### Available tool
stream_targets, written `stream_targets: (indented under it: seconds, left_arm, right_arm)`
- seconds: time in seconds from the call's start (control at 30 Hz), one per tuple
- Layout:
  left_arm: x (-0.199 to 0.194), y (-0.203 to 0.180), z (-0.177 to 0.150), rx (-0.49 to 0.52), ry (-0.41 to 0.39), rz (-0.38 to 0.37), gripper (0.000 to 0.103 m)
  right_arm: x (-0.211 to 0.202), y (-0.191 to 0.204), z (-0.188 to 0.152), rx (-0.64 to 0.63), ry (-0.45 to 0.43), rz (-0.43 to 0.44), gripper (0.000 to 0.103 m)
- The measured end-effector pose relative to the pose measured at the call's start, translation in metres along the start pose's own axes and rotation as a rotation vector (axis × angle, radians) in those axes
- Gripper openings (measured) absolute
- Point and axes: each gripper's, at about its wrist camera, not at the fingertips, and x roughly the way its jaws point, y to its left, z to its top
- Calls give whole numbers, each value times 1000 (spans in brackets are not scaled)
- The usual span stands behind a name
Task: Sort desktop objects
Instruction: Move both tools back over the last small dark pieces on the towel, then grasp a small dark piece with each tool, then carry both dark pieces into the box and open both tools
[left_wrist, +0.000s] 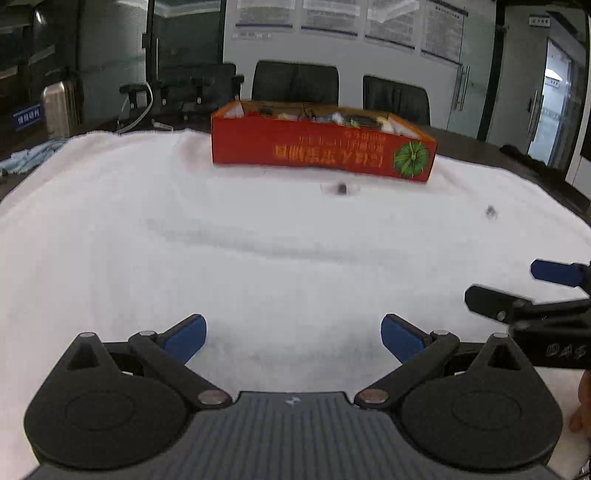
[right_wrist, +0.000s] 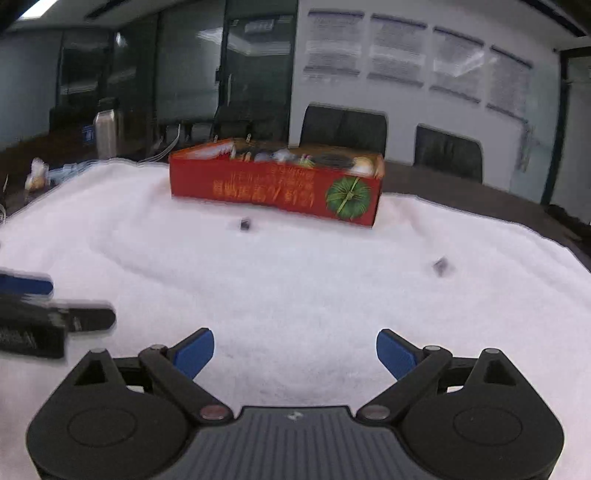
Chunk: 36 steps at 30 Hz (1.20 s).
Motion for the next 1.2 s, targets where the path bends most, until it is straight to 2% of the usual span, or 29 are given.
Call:
stream_targets:
  seconds: [0.13, 0.23, 0.33, 0.47, 0.53, 0.63, 0.77, 0.83, 0.87, 0.9, 0.93, 0.97, 1.0, 1.03, 1.07, 1.17, 1.2]
  left_arm:
    - [-1, -4, 0, 25, -6, 25, 103]
    - [-6, -11, 16, 57, -32, -47, 103]
    - [-1, -24, 47, 145, -85, -78, 103]
    - [38, -39, 90, 212, -96, -127, 103]
    - [70, -44, 109, 202, -52, -107, 103]
    - [102, -47, 120, 158, -42, -150, 102]
    - [127, -44, 121, 100, -41, -138, 78]
    - [139, -39, 119, 66, -17, -160, 76]
    - [142, -37, 117, 56, -9, -177, 75]
    - [145, -35, 115, 46, -18, -190, 73]
    - [147, -34, 116, 41, -31, -190, 70]
    - [147, -33, 117, 34, -34, -188, 55]
    - [148, -33, 118, 30, -36, -186, 37]
    - [148, -32, 118, 26, -37, -186, 38]
    - [150, -32, 119, 22, -38, -188, 36]
    - [145, -32, 118, 31, -54, -211, 19]
    - [144, -35, 118, 44, -59, -197, 17]
  right_arm:
    - [-8, 0, -5, 26, -54, -17, 102]
    - [-13, -8, -4, 42, -72, 7, 102]
    - [-12, -38, 8, 55, -26, 85, 100]
    - [-5, -89, 36, 77, -32, -10, 98]
    - [10, -110, 52, 89, -38, -59, 94]
    - [48, -132, 69, 74, -17, -99, 82]
    - [100, -156, 75, 147, 80, -107, 66]
    - [119, -166, 72, 214, 126, -97, 58]
    - [123, -166, 68, 231, 118, -96, 55]
    - [125, -163, 63, 224, 89, -107, 42]
    - [128, -160, 63, 210, 82, -120, 42]
    - [130, -157, 62, 189, 74, -125, 39]
    - [132, -153, 62, 166, 72, -124, 26]
    - [132, -150, 62, 148, 66, -120, 17]
    - [134, -147, 64, 131, 64, -111, 16]
    - [133, -142, 65, 105, 60, -118, 14]
    - [132, -142, 65, 109, 56, -116, 14]
